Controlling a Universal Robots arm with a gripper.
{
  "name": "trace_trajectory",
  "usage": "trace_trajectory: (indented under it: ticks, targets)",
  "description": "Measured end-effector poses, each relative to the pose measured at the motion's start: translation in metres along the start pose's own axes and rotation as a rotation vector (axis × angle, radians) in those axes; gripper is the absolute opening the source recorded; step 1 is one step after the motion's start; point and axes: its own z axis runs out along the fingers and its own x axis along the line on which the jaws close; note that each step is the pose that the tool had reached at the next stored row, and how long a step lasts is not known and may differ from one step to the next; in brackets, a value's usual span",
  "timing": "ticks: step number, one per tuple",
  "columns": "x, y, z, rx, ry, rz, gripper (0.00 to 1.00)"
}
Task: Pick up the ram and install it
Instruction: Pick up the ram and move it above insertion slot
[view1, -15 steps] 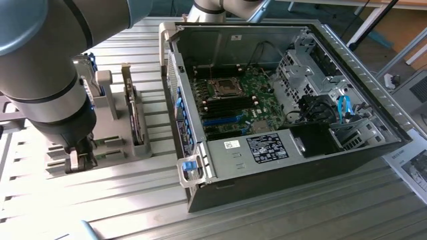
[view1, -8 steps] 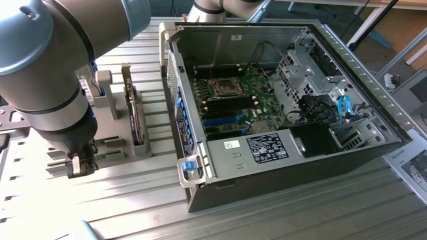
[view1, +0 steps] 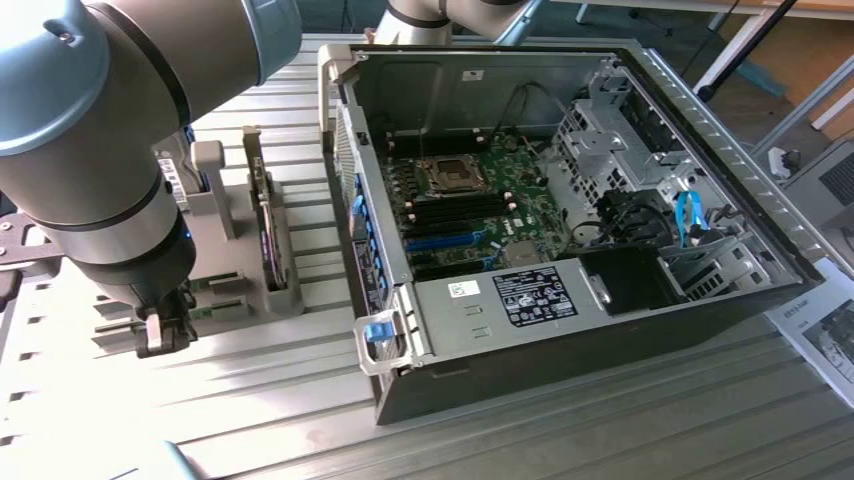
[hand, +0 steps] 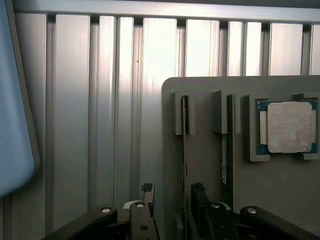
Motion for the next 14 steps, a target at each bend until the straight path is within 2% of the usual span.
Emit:
trace_trajectory:
  ticks: [1,2,3,4,14]
  targets:
    - [0.0,0.0,0.0,0.0,0.0,0.0,0.41]
    - [0.0,0.0,0.0,0.0,-0.0001,0.0,0.34]
    - [0.0,0.0,0.0,-0.0001,-0.0001,0.0,0.34]
    - [0.0,0.0,0.0,0.0,-0.0001,0.0,0.27]
    - [-0.0031,0.0004,0.0012,-0.0002,-0.0006,0.0,0.27]
